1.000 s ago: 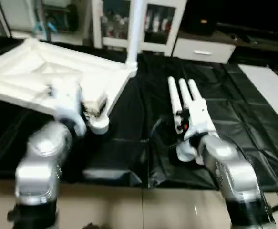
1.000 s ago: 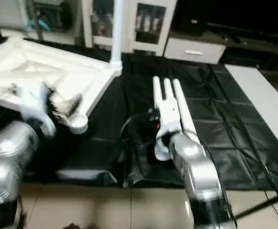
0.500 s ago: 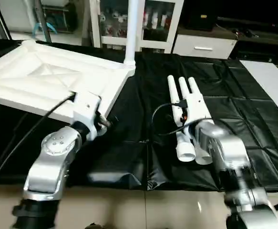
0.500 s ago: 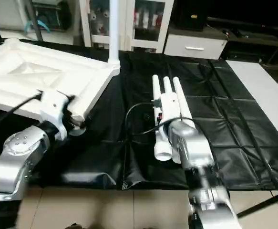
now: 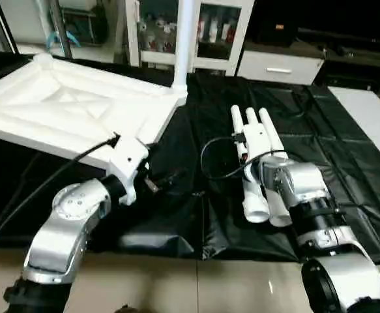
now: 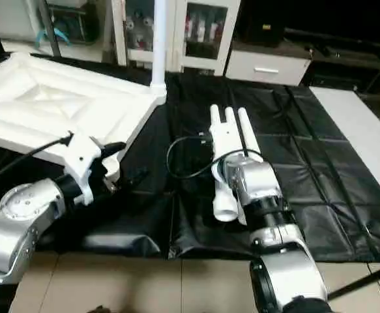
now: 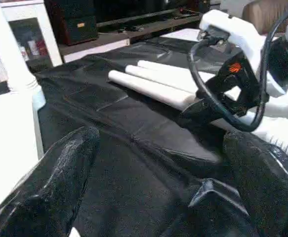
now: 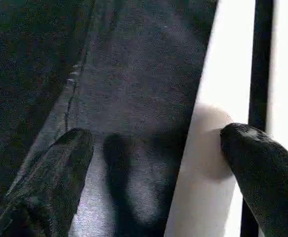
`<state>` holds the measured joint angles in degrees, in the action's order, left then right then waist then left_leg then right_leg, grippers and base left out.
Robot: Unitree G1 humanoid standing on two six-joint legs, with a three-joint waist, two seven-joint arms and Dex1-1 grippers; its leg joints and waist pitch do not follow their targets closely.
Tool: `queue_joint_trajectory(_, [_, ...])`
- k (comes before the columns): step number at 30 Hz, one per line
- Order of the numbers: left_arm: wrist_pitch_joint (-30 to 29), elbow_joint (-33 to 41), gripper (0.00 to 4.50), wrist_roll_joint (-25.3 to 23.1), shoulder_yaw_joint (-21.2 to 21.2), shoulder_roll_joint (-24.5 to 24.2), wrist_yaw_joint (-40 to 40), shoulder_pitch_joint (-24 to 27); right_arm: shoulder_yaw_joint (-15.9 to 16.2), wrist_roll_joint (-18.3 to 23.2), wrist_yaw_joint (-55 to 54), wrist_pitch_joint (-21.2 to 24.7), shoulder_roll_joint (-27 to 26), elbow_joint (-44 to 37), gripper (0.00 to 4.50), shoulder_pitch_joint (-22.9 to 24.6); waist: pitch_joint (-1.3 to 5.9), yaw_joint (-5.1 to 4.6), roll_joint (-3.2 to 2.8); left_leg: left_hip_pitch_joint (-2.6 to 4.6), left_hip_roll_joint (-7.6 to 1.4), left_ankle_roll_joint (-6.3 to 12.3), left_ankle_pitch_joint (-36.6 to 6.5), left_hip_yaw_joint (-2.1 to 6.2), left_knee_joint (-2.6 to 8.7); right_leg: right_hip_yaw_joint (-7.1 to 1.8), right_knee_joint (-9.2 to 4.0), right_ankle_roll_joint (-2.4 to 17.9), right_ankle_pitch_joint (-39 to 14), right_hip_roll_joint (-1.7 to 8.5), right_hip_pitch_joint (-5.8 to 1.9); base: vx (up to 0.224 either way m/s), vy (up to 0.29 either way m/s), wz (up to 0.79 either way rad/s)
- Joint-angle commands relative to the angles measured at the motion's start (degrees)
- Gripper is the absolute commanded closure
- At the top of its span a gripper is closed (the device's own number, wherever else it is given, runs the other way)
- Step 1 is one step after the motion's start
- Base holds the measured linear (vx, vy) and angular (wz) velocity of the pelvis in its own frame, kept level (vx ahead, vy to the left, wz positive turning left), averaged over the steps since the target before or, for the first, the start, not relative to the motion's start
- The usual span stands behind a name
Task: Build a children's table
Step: Pick table leg
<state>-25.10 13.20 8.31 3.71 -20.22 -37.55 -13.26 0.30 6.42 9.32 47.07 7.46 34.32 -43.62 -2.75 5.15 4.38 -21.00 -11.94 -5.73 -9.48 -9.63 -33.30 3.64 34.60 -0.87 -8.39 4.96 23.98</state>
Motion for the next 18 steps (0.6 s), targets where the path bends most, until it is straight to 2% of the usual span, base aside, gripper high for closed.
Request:
queue_joint_trajectory(1, [-0.33,2.23,0.0,0.8,0.24,-1.21,-0.86,0.47,-1.22,-0.55,-1.52,-0.38,0.13,2.8,0.07,-0.87,3.44,-0.1,-0.67,0.78,-0.56,-4.25,-18.48,-0.15,4.21,-1.94,-3.83,6.18,-19.57,2.21,-2.17,0.0,0.0,0.0])
queue_joint_trajectory(2, [-0.39,2.25,0.0,0.78,0.21,-1.43,-0.92,0.58,-1.16,-0.6,-1.5,-0.42,0.12,2.89,0.07,-1.08,3.42,-0.14,-0.5,0.79,-0.51,-4.34,-19.1,-0.14,4.2,-1.88,-3.88,6.01,-20.04,2.14,-2.06,0.0,0.0,0.0])
queue_joint_trajectory(9, [-1.55,3.32,0.0,1.12,0.43,-2.89,-1.57,1.86,-2.55,-0.34,-2.74,-0.76,0.0,4.65,0.07,-2.91,3.41,-0.19,-0.65,0.87,-0.49,-4.61,-20.89,-0.01,4.1,-1.88,-3.84,5.69,-21.19,2.11,-1.78,0.0,0.0,0.0])
queue_joint_trajectory(11, [-5.72,5.96,0.0,4.78,1.29,-4.56,-5.2,3.44,-3.26,0.24,-2.72,0.47,-0.07,7.07,0.07,-3.5,3.37,-0.18,-0.62,0.86,-0.5,-4.6,-20.82,-0.06,4.1,-1.89,-3.72,6.05,-20.41,2.01,-1.74,0.0,0.0,0.0])
queue_joint_trajectory(13, [-6.85,6.65,0.0,5.69,1.64,-5.22,-6.22,3.95,-3.47,0.44,-2.62,0.78,-0.13,7.91,0.07,-3.59,3.34,-0.33,-0.62,0.72,-0.47,-4.71,-21.11,0.01,4.16,-1.84,-3.47,6.7,-20.33,1.94,-1.81,0.0,0.0,0.0])
queue_joint_trajectory(14, [-8.43,7.57,0.0,6.76,2.4,-6.53,-7.62,4.72,-3.92,0.73,-2.6,1.12,-0.27,9.42,0.07,-3.7,3.29,-0.26,-0.8,0.94,-0.43,-4.82,-21.75,-0.07,4.08,-1.88,-3.62,6.73,-20.49,1.92,-1.55,0.0,0.0,0.0])
queue_joint_trajectory(18, [-10.05,8.94,0.0,7.53,2.88,-7.54,-8.37,5.55,-4.94,1.13,-2.92,1.33,-0.59,11.98,0.07,-3.44,3.28,-0.31,-0.67,0.88,-0.44,-4.95,-22.6,-0.01,4.14,-1.85,-3.77,6.43,-21.42,1.96,-1.65,0.0,0.0,0.0])
